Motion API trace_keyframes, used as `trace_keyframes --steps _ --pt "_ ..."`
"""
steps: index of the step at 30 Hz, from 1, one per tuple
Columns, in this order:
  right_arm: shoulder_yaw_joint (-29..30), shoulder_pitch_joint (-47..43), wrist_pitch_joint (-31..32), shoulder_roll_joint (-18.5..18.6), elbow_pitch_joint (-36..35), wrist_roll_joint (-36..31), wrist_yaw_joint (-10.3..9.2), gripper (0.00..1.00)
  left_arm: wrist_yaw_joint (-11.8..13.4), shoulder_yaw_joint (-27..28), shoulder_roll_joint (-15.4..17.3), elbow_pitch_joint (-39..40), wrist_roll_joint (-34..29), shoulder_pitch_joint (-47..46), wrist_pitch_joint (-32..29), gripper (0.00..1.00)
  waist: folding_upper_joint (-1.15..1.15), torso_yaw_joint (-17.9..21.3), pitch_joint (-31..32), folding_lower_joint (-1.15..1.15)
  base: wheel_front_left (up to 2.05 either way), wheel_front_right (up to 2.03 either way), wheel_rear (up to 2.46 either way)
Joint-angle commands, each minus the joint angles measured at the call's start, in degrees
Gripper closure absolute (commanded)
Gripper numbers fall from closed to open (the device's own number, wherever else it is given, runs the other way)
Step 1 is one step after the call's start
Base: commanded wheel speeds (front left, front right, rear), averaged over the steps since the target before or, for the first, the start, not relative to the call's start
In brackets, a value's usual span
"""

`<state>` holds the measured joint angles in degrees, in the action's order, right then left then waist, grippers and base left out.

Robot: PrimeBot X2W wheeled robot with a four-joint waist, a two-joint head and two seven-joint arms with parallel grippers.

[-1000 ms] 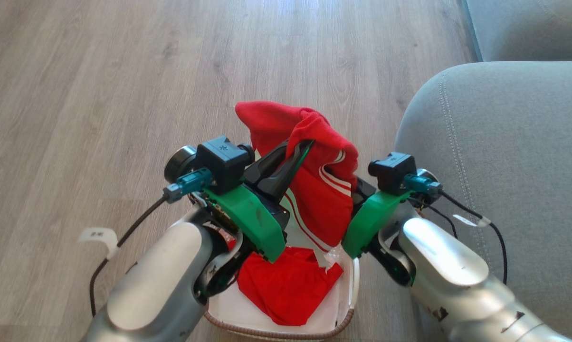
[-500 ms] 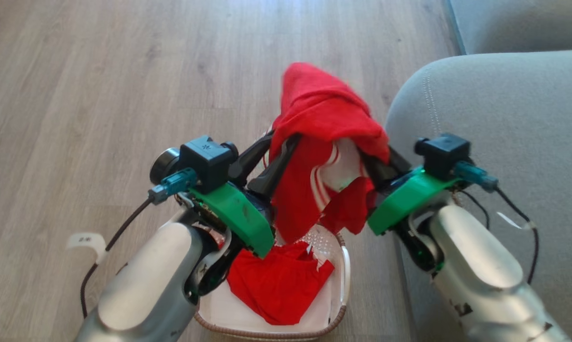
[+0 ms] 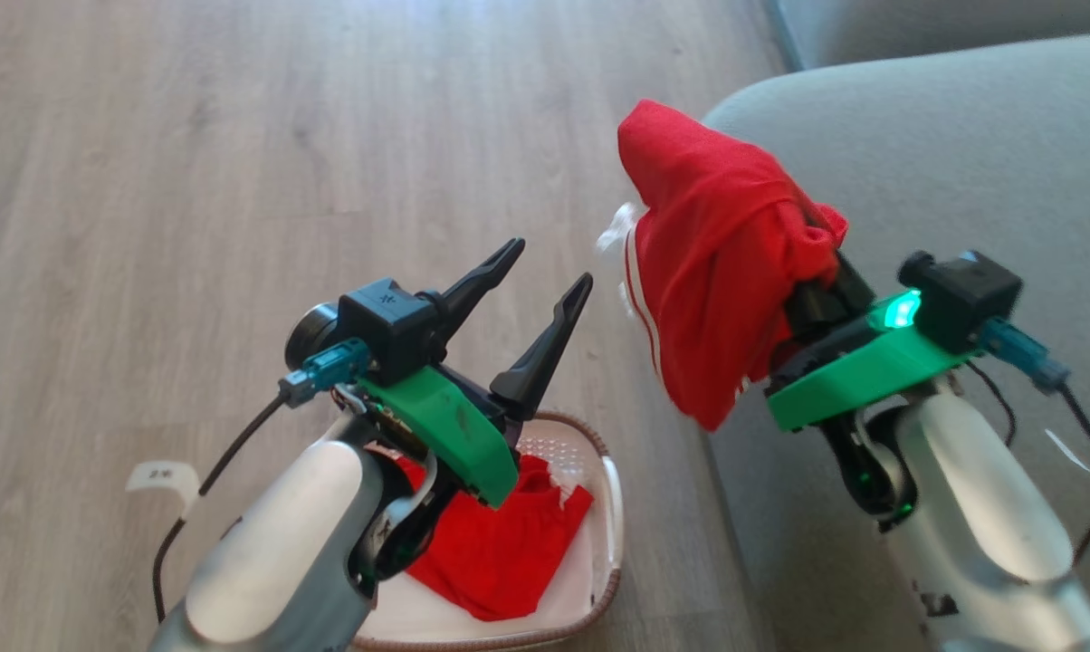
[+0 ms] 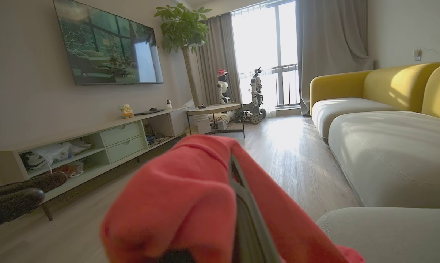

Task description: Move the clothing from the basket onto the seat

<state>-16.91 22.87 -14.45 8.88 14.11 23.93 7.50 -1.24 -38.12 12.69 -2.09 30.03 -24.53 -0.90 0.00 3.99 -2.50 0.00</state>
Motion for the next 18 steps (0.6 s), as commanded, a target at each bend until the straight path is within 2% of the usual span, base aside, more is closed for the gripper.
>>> trace_keyframes --steps 1,18 --pt "0.0 0.4 -0.5 0.2 -3.4 -0.2 -0.01 1.00 -0.1 2.3 1.4 1.7 0.0 -1.9 0.6 0.00 0.00 2.1 -0.5 0.00 0.00 0.00 0.00" --pt "4.1 -4.2 -0.5 0.6 -11.6 -0.6 -0.01 1.00 -0.5 1.8 3.2 -0.6 -2.2 -2.7 4.1 0.00 0.00 14.1 -3.8 0.00 0.00 0.00 0.00"
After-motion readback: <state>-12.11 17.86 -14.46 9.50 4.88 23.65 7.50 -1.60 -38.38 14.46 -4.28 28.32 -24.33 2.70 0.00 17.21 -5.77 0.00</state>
